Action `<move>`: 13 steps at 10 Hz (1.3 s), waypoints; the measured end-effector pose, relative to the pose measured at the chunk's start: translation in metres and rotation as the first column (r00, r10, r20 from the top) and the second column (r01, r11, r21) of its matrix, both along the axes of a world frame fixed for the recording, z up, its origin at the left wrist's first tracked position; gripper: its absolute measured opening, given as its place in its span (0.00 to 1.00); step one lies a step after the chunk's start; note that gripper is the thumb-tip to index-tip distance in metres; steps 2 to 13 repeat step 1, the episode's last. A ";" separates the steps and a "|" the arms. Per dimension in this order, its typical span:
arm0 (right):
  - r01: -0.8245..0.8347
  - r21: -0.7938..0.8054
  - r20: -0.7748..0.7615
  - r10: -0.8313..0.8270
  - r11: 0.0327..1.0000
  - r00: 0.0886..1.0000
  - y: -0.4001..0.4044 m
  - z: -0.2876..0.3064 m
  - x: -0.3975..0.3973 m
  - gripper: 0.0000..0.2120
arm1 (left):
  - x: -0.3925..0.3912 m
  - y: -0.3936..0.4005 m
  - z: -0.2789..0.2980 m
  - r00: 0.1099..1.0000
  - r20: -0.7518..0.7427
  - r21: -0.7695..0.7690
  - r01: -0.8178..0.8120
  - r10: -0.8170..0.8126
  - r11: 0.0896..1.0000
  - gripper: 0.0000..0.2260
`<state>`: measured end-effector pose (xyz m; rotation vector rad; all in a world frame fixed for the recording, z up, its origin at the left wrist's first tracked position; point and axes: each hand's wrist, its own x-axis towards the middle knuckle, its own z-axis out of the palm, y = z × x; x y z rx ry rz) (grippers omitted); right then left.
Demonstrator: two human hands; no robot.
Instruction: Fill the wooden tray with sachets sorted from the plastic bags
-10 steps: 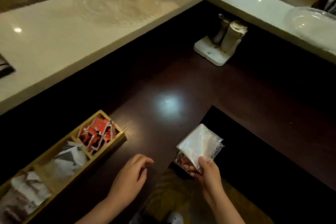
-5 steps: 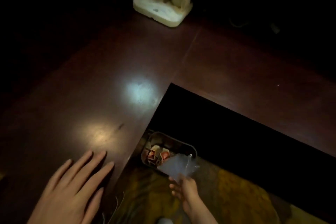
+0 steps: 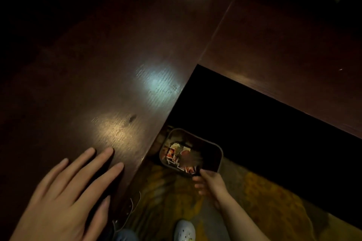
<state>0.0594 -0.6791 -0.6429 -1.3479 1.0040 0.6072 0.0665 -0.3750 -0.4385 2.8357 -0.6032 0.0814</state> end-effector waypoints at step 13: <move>0.041 -0.156 0.261 0.001 0.987 0.965 -0.012 0.031 0.016 0.07 | 0.001 -0.003 0.006 0.999 -0.052 -0.047 -0.010 0.007 0.999 0.20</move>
